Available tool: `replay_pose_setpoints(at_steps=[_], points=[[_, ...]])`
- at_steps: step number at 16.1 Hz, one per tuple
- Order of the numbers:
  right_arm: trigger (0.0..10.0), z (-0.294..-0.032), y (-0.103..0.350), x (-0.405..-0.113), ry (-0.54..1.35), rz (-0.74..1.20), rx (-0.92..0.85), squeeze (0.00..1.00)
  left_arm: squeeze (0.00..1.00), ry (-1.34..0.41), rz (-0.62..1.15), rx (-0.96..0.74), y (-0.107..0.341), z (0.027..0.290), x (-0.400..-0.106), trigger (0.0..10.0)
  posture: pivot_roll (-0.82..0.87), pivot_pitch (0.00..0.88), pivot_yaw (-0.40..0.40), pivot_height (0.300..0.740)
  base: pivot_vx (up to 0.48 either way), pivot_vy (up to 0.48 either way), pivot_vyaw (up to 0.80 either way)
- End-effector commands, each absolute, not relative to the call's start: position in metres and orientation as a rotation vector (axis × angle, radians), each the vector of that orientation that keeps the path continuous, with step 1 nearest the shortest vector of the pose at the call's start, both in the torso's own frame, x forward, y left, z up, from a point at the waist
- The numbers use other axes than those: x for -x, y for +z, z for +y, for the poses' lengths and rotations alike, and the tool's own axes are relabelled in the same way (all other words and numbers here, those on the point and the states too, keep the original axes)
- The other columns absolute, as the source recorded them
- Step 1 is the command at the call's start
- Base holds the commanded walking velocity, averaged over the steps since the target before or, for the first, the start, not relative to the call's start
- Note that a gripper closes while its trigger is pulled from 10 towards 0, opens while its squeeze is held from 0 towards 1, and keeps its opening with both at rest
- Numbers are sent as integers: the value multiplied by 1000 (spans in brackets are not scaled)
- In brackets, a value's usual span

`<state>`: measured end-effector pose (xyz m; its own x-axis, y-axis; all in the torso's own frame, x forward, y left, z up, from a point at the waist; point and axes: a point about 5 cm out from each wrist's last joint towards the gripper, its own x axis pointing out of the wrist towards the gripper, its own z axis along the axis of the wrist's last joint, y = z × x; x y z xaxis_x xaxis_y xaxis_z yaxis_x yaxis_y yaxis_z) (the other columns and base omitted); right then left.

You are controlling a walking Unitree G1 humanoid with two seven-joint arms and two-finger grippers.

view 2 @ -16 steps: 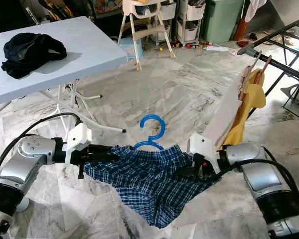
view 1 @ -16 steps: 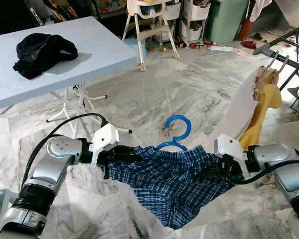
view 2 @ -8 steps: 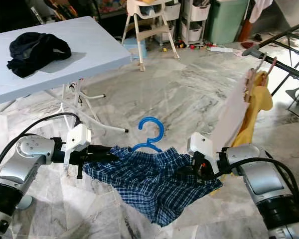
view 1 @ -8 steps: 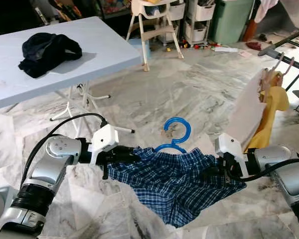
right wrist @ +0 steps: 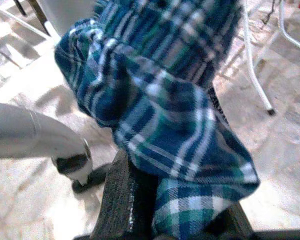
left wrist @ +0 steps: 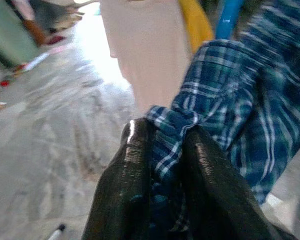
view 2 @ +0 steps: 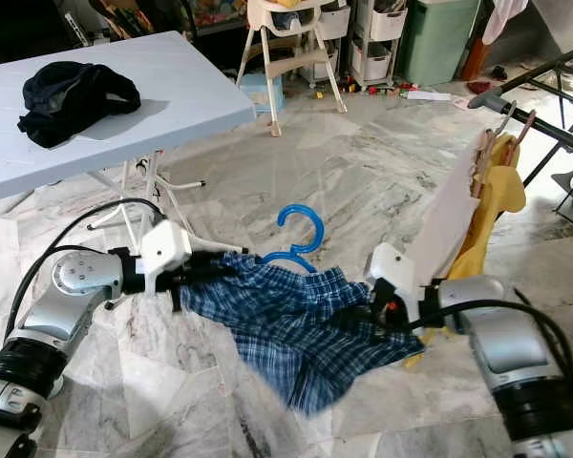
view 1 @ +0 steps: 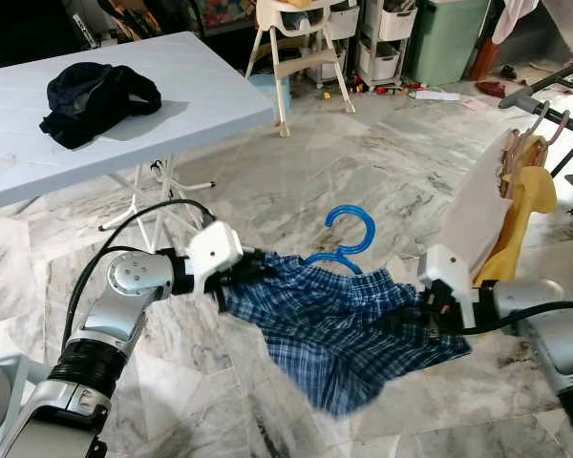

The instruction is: Hang hanger

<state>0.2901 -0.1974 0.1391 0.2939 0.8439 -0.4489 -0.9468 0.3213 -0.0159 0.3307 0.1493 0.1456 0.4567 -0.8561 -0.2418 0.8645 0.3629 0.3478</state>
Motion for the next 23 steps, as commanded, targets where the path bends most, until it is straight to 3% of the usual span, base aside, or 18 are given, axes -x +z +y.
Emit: replay_pose_setpoints(at_steps=[1,8,14,23], points=[[0,-183,142,-285,1302,343,292,0,1000,-990,-32,-432,159,159,-340,10000,-134,56,43,740,0,0,0],[0,-184,140,-288,1236,314,276,0,1000,-963,-41,-437,154,159,-342,10000,-131,58,41,740,0,0,0],[0,-185,139,-292,1204,301,280,0,1000,-772,-124,-392,172,175,-354,10000,-131,58,44,740,0,0,0],[0,-181,143,-299,1151,229,274,0,1000,-756,-134,-401,172,180,-353,10000,-129,59,36,740,0,0,0]])
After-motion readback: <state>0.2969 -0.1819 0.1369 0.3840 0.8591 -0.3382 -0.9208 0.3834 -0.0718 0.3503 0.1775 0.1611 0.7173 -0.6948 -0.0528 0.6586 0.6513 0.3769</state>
